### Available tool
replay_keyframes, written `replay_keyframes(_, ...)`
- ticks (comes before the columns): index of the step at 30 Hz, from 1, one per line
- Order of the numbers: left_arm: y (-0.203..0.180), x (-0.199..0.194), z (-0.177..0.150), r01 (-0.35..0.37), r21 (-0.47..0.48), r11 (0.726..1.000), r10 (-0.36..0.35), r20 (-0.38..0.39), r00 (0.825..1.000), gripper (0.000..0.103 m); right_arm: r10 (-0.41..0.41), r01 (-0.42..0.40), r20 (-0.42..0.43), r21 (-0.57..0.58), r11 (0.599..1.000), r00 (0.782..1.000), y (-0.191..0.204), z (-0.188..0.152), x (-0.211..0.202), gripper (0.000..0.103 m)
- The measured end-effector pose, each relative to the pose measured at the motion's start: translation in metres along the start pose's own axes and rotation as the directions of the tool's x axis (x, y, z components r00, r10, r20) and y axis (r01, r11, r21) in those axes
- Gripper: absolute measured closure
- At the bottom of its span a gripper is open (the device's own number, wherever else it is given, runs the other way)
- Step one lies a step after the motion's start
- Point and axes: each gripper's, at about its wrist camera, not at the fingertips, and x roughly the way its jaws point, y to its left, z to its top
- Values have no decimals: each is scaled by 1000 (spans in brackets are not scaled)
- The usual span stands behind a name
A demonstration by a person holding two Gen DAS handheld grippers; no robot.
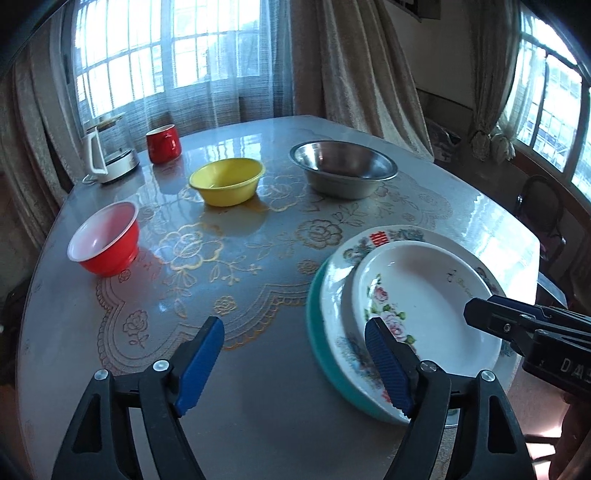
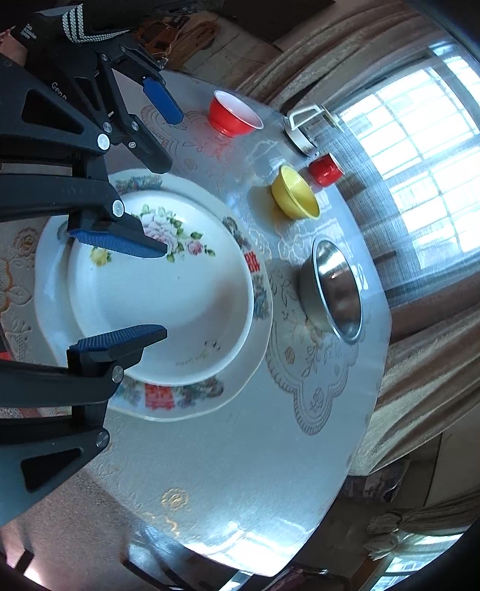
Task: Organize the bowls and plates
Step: 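Open both tools and withdraw them from the rose-pattern plate rim, then move both tools to the steel bowl rim and close them on it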
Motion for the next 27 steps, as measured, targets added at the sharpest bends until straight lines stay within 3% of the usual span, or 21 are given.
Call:
replay_keyframes(15, 20, 31, 21, -54, -90, 994, 47, -75, 996, 19, 19, -19, 3, -9, 1000, 1000, -7, 33, 22, 64)
replay_keyframes(27, 13, 62, 53, -85, -50, 995, 78, -115, 990, 18, 5, -4, -11, 17, 1000, 1000, -34, 76, 40, 56)
